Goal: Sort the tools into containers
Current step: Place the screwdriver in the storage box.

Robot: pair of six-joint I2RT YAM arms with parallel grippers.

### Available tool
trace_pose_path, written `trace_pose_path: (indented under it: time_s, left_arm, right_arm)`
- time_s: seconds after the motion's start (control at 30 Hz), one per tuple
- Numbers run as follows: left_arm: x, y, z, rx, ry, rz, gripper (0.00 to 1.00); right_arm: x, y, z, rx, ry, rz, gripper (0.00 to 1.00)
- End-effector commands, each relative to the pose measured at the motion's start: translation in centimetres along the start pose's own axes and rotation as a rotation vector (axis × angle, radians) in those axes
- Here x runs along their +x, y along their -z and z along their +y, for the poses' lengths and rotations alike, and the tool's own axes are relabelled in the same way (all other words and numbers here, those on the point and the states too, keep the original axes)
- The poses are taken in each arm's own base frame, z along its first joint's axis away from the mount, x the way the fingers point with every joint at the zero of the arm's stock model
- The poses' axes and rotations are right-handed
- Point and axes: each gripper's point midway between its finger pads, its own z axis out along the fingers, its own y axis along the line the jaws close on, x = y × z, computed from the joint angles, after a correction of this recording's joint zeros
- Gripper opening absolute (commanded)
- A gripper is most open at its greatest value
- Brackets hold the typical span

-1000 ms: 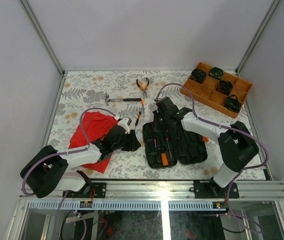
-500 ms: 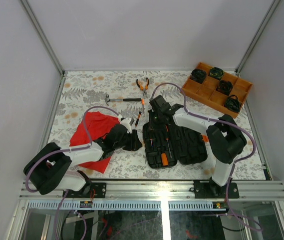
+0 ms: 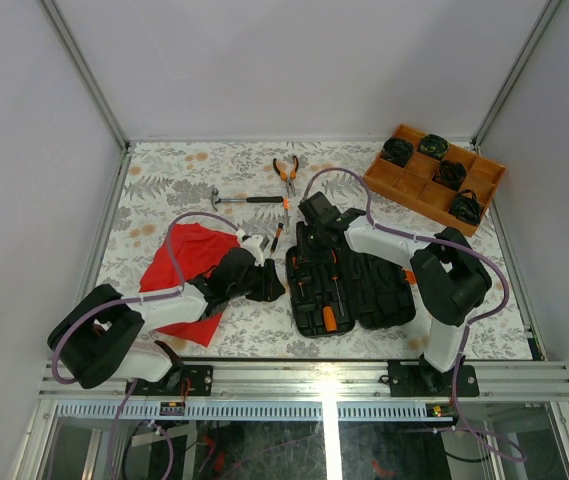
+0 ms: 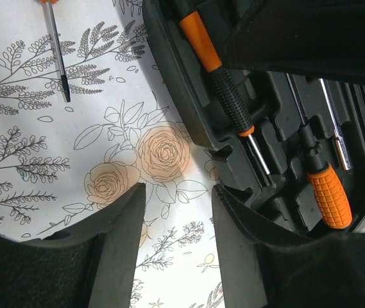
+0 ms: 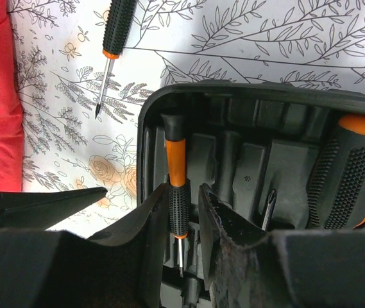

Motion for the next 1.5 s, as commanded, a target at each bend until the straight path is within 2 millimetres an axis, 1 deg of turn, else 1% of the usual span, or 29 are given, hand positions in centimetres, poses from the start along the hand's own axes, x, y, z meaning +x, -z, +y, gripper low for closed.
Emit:
trace_pose_path:
  time_s: [0.0,0.13,0.23,0.37,0.67,0.77,0.87,1.03,1.3,1.47]
  left_arm:
    - [-2.4,-0.2,-1.4,0.054,-0.029,-0.076,0.45]
    - [-2.5,-0.2,-1.2,0.042,-0.026,-0.077,0.44]
    - [-2.8,0.1,-1.1,0.043,-0.023,-0.094,0.44]
    - [-2.5,-0.2,-1.3,0.055,-0.024,-0.074,0.43]
    - [-2.4,-0.3,-1.4,0.059,-0.027,-0.064,0.43]
    - [-2.3,-0.5,-1.5,0.064,-0.028,-0.057,0.42]
    - [-2.2,-0.5,-1.5,0.067,-0.028,-0.052,0.42]
    - [-2.2,-0.6,-1.6,0.071,-0.031,-0.047,0.41]
    - [-2.1,-0.7,-1.7,0.082,-0.036,-0.041,0.4]
    - [-2.1,-0.7,-1.7,0.082,-0.036,-0.04,0.4]
  right_arm:
    - [-2.0,0.8,2.3,-0.064,0.006,-0.066,0.32]
    - [-2.2,0.7,2.7,-0.082,0.0,-0.066,0.29]
    - [-2.2,0.9,2.6,-0.072,0.003,-0.066,0.28]
    - [-1.9,1.2,2.4,-0.065,0.01,-0.06,0.27]
    - [0.6,0.9,2.8,-0.046,0.051,-0.002,0.23]
    - [0.9,0.6,2.3,-0.014,0.048,0.004,0.23]
    - [0.7,0.4,1.8,0.015,0.05,-0.004,0.22]
    - [0.0,-0.2,1.5,0.05,0.054,-0.016,0.16]
    - [-1.5,-0.9,1.8,0.07,0.055,-0.052,0.12]
    - [-2.4,-0.1,2.2,0.061,0.05,-0.095,0.11]
